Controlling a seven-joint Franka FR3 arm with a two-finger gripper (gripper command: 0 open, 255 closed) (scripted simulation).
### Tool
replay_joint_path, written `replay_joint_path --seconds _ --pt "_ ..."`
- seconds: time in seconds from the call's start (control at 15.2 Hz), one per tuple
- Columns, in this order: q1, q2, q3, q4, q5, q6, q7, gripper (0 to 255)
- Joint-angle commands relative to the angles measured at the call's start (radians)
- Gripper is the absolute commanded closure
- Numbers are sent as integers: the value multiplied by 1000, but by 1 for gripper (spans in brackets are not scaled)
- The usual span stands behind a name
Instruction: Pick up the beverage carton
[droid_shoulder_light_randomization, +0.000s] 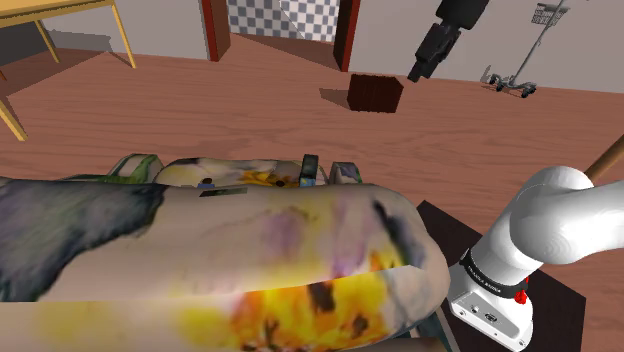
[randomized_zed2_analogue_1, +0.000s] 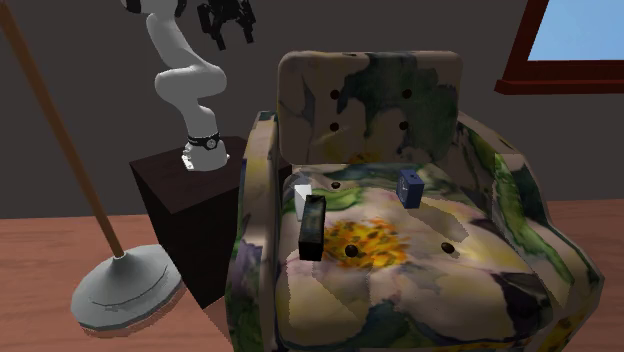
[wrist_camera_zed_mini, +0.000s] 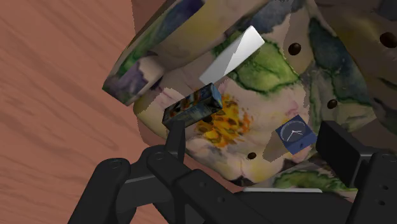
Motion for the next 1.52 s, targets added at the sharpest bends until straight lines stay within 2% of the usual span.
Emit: replay_joint_path --seconds 0.0,0.73,1.45 --pt "0 0 0 0 0 0 0 0" --pt "-44 338 97 -4 34 280 241 0" --pt "-77 746 138 136 19 478 477 0"
